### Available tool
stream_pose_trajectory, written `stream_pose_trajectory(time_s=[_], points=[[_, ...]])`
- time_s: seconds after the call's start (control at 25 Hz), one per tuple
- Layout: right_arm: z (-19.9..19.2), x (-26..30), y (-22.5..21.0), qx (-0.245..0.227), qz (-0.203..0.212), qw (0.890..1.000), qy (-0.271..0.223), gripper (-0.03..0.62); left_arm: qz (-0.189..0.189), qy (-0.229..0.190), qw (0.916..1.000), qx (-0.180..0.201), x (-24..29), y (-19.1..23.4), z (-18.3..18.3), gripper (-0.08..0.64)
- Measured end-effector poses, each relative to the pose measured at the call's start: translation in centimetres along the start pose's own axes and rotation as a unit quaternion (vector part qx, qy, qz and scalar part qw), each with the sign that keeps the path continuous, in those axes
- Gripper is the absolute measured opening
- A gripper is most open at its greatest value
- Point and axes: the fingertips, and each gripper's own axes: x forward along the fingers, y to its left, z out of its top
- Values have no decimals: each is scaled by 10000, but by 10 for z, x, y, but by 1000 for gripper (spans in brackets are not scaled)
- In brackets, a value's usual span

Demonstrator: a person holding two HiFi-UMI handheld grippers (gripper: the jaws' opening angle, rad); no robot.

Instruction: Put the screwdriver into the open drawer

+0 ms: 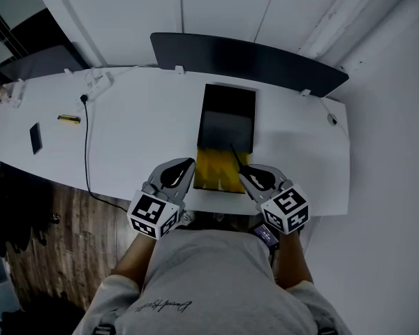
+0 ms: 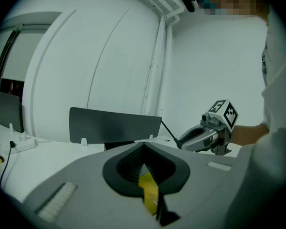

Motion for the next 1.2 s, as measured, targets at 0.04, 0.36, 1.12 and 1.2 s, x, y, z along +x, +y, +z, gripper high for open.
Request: stream_pose_trajectory(time_s=[0.04, 0.36, 1.12, 1.2], points=[[-1, 1, -2, 0, 14, 10000, 16, 87, 16, 5, 10000, -8, 2, 1, -1, 2], [-1, 12, -8, -61, 93, 9998, 140, 87, 125, 40, 9999, 4, 6, 9, -3, 2], [-25, 40, -19, -163, 163, 9978, 623, 86, 62, 294, 9994, -181, 24, 17, -32, 2], [-29, 43, -21, -148, 172, 9977, 644, 87, 58, 342, 9992, -180, 25, 19, -37, 2]])
